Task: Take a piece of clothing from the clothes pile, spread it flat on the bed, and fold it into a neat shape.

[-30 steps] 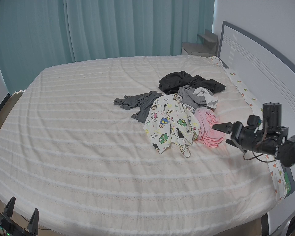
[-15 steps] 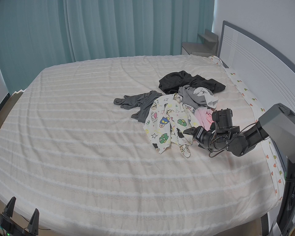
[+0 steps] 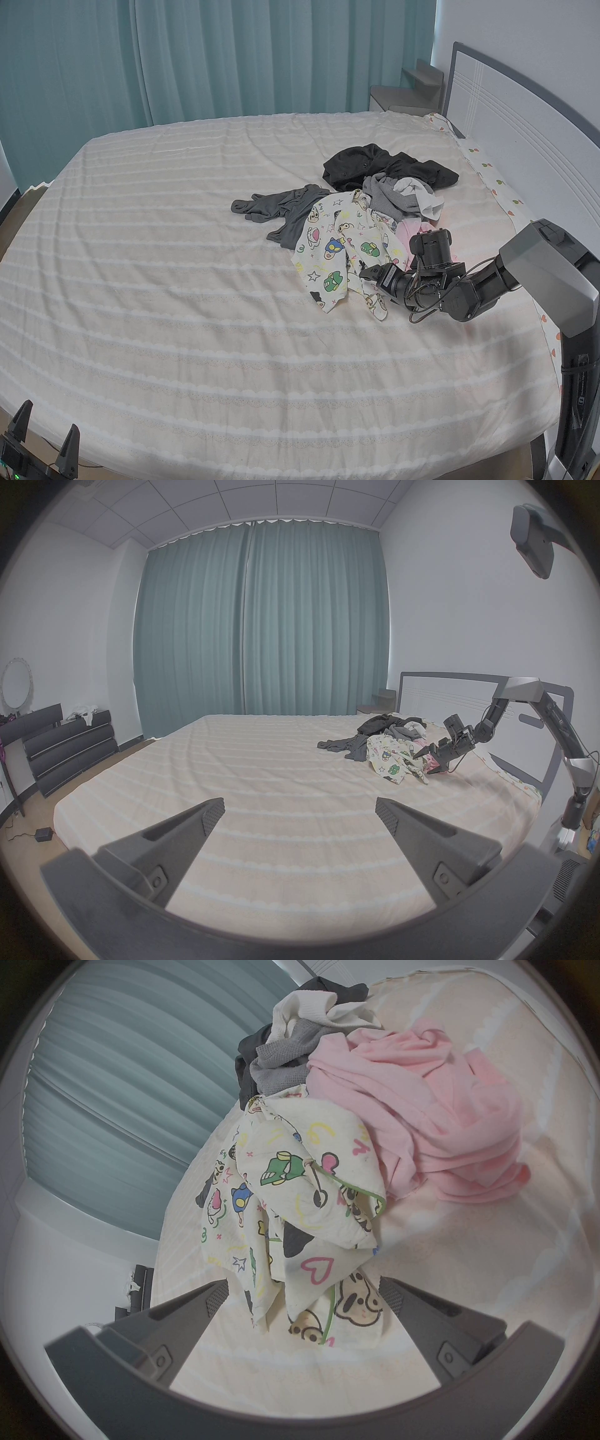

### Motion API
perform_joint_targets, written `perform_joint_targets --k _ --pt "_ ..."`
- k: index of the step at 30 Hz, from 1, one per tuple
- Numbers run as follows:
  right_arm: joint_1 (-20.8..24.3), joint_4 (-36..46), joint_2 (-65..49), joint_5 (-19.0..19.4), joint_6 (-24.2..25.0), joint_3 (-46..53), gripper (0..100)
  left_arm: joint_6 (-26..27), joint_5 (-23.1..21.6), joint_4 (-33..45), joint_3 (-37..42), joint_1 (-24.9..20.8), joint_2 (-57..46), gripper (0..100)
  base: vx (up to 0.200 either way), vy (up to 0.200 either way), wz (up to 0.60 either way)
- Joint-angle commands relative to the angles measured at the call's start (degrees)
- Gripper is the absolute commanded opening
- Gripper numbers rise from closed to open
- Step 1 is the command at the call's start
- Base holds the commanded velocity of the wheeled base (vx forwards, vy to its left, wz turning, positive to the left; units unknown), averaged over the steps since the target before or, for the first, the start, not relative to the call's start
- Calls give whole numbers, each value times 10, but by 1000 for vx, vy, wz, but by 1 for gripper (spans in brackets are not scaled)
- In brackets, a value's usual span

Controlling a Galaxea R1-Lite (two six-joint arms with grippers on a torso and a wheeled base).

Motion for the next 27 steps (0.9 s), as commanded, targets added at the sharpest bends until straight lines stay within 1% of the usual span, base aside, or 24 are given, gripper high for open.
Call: perform_joint_targets --k 1,4,5,11,13,16,17,22,27 --pt "6 11 17 -4 -1 -25 100 0 0 0 7 0 -8 100 0 0 0" --pt "7 18 20 -5 -1 -30 100 -1 0 0 7 0 -8 100 0 0 0" --pt "10 28 31 -6 -1 -47 100 -1 0 0 7 0 -8 100 0 0 0" --pt "11 41 49 -13 -4 -78 100 -1 0 0 7 0 -8 100 0 0 0" --pt "11 53 61 -15 -12 -97 100 -1 0 0 7 0 -8 100 0 0 0" --pt "11 59 70 -28 -14 -111 100 -1 0 0 7 0 -8 100 0 0 0" --pt "11 62 73 -29 -19 -113 0 0 0 0 7 0 -8 100 0 0 0" --pt "11 64 79 -41 -29 -120 0 0 0 0 7 0 -8 100 0 0 0" --pt "11 64 77 -42 -32 -115 0 0 0 0 7 0 -8 100 0 0 0"
